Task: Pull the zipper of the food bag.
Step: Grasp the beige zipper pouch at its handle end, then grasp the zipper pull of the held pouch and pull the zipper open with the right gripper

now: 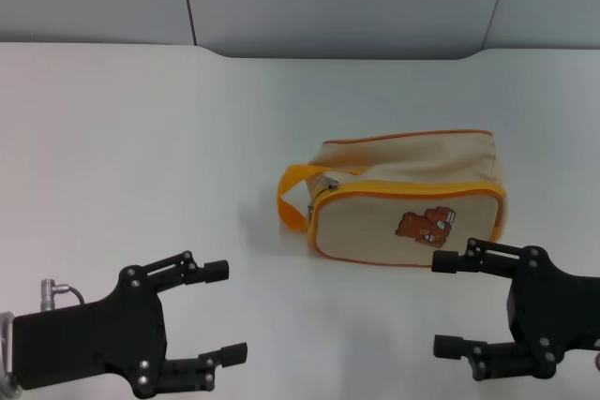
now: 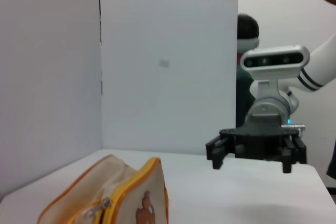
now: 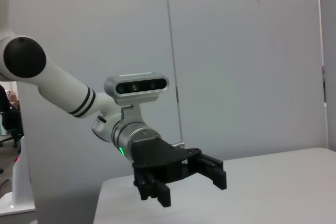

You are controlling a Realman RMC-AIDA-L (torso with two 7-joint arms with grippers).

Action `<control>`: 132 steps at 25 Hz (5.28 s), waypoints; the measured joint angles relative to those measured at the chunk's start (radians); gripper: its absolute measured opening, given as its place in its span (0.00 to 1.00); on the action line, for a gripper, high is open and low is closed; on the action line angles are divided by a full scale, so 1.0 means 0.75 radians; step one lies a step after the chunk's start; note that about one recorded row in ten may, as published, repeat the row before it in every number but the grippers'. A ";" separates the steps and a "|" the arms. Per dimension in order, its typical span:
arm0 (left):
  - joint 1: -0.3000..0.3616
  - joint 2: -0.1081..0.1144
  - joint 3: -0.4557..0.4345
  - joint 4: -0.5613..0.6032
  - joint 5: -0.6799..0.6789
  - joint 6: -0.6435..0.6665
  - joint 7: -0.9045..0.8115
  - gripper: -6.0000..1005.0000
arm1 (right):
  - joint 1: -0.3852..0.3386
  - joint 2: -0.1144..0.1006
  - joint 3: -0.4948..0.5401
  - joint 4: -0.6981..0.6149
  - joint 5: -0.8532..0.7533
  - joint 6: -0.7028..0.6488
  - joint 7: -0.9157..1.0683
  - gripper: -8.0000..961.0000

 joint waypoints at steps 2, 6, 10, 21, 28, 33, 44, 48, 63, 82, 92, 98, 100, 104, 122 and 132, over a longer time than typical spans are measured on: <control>0.004 -0.004 -0.002 0.002 0.014 -0.004 0.000 0.83 | 0.005 0.004 -0.001 0.000 0.000 0.013 0.000 0.87; 0.016 -0.007 -0.010 0.002 0.016 0.000 0.001 0.82 | 0.015 0.008 -0.002 0.002 0.000 0.018 0.001 0.87; 0.019 -0.006 -0.011 0.001 0.015 0.005 0.003 0.82 | 0.016 0.014 -0.001 0.001 0.000 0.029 0.004 0.87; -0.263 -0.025 -0.028 -0.464 -0.138 -0.434 0.223 0.80 | -0.179 -0.027 0.319 -0.028 0.170 -0.043 -0.002 0.87; -0.460 -0.027 -0.116 -0.744 -0.153 -0.720 0.368 0.80 | -0.262 -0.038 0.471 -0.033 0.175 -0.083 -0.002 0.87; -0.492 -0.027 -0.299 -0.852 -0.141 -0.802 0.501 0.79 | -0.274 -0.030 0.486 -0.031 0.176 -0.082 -0.020 0.87; -0.488 -0.026 -0.435 -0.876 -0.115 -0.822 0.500 0.40 | -0.263 -0.030 0.480 -0.027 0.176 -0.087 -0.022 0.87; -0.522 -0.027 -0.440 -0.915 -0.039 -0.852 0.498 0.35 | -0.263 -0.030 0.478 -0.029 0.176 -0.089 -0.020 0.87; -0.582 -0.027 -0.520 -0.966 0.034 -0.969 0.562 0.28 | -0.262 -0.031 0.483 -0.025 0.176 -0.090 -0.016 0.87; -0.549 -0.022 -0.609 -0.786 0.153 -0.659 0.570 0.11 | -0.240 0.030 0.525 0.142 0.472 -0.039 -0.349 0.87; -0.523 -0.019 -0.591 -0.559 0.157 -0.417 0.487 0.10 | -0.066 0.039 0.544 0.803 0.551 0.196 -1.632 0.87; -0.525 -0.019 -0.587 -0.540 0.158 -0.387 0.482 0.10 | 0.035 0.039 0.548 0.947 0.545 0.361 -2.010 0.86; -0.526 -0.020 -0.583 -0.535 0.158 -0.386 0.482 0.10 | 0.065 0.039 0.551 0.978 0.544 0.435 -2.119 0.85; -0.527 -0.022 -0.577 -0.531 0.158 -0.382 0.482 0.10 | 0.101 0.038 0.543 1.018 0.527 0.550 -2.223 0.84; -0.537 -0.025 -0.575 -0.537 0.156 -0.401 0.484 0.09 | 0.060 0.039 0.556 1.120 0.518 0.437 -2.212 0.76; -0.548 -0.024 -0.575 -0.540 0.156 -0.405 0.483 0.09 | 0.058 0.039 0.544 1.183 0.511 0.511 -2.250 0.72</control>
